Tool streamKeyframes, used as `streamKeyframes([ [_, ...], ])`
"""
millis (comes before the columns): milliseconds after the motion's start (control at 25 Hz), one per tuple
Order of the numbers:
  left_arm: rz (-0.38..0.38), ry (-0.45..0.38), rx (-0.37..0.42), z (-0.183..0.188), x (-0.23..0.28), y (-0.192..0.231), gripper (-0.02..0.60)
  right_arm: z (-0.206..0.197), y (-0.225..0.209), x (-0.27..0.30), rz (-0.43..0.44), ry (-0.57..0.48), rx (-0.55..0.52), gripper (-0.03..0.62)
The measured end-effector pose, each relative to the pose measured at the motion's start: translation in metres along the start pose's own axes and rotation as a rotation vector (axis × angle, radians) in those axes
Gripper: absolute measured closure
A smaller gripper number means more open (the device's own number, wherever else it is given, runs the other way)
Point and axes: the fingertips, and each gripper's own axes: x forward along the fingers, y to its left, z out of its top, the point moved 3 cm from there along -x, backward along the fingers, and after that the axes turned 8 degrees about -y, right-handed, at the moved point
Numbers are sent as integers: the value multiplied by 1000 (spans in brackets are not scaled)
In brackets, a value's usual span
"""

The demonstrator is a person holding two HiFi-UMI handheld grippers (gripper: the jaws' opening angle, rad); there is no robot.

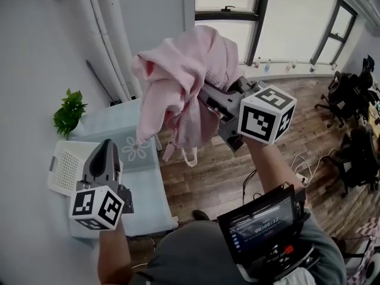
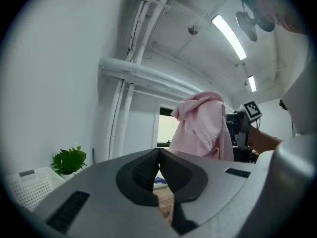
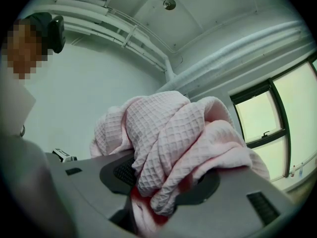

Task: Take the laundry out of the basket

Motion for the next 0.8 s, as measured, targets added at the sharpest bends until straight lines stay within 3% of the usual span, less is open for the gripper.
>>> streamKeyframes([
  [200, 9, -9, 1, -12, -5, -4, 572, -31, -1, -20, -71, -14, -50, 381],
  [440, 119, -76, 0, -18, -17, 18, 572, -70, 4, -32, -119, 11, -34, 381],
  [800, 156, -35, -8, -48, -23, 31, 572, -120, 7, -40, -163, 61, -48, 381],
])
